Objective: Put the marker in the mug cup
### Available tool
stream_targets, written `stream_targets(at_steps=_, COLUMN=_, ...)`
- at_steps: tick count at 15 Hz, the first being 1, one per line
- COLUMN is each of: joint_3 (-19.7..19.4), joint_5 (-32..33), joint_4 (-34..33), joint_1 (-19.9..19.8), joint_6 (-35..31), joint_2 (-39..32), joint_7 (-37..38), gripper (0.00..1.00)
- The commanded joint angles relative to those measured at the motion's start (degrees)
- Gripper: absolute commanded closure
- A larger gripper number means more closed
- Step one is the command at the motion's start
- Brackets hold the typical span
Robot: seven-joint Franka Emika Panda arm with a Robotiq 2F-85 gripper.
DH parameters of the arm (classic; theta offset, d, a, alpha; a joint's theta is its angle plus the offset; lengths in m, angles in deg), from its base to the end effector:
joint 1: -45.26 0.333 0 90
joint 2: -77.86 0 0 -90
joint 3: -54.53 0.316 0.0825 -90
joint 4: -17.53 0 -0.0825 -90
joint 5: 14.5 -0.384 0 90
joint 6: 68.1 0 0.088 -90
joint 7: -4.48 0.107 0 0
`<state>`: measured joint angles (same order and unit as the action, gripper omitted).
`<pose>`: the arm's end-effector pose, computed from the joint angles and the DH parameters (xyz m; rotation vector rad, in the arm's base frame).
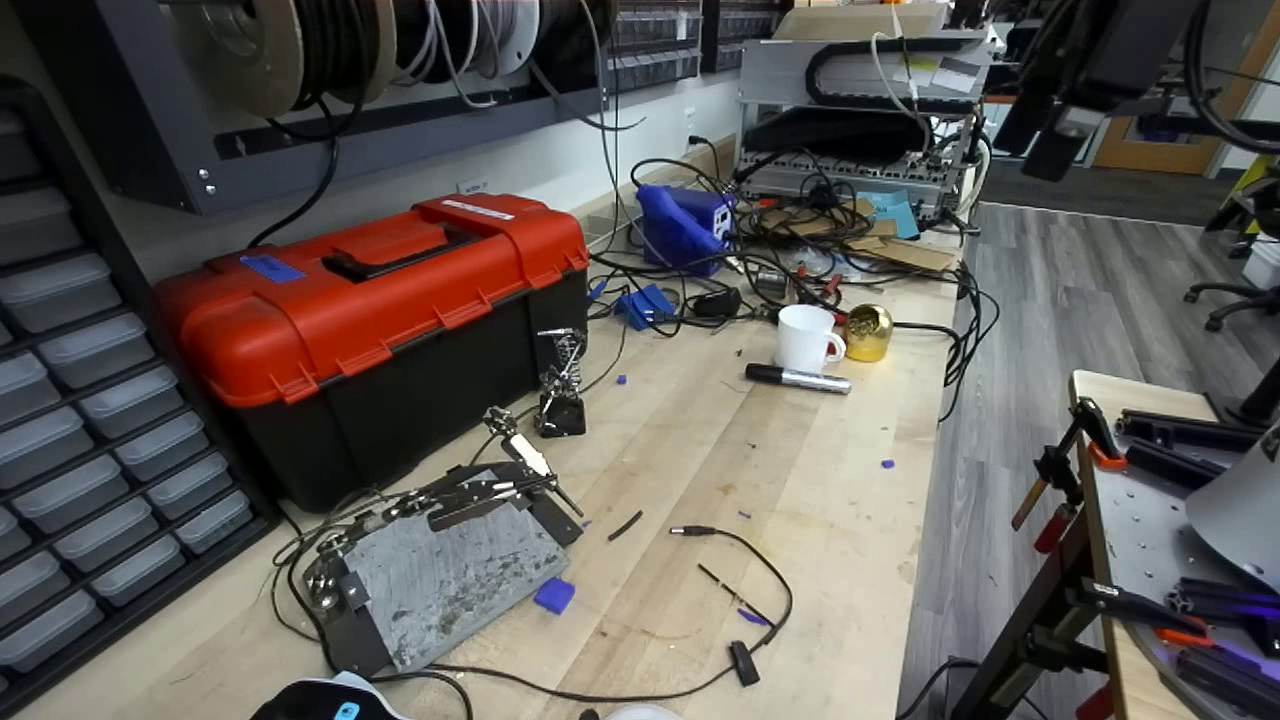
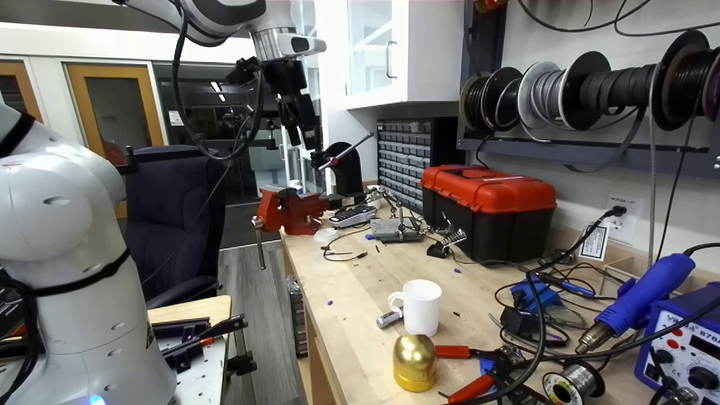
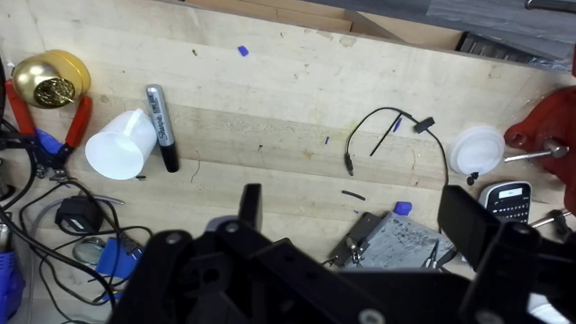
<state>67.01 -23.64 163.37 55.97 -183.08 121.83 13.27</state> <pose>0.3117 0.1537 0.5282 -3.0595 -0.2397 -0.3271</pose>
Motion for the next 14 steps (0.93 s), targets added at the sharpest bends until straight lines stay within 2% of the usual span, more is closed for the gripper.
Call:
stream_targets(at_steps=1, joint_3=-2.54, joint_5=0.54, joint_4=-4.08, joint_1=-2.09, joint_6=-0.65, joint_2=-6.46, joint_7=-1.44, gripper=0.0)
stream_targets(at_steps=9, joint_3=-4.71, joint_5=0.89, joint_4=-10.08, joint_1=-4.55, joint_6=0.21, joint_2=-17.85, joint_7=-1.21, gripper=0.0)
stream_targets(at_steps=14, joint_3=-5.49, joint_5=3.43, joint_4=-11.9, joint_1=-6.47, joint_6=0.85, joint_2=-22.97, joint_7=-0.4, gripper=0.0)
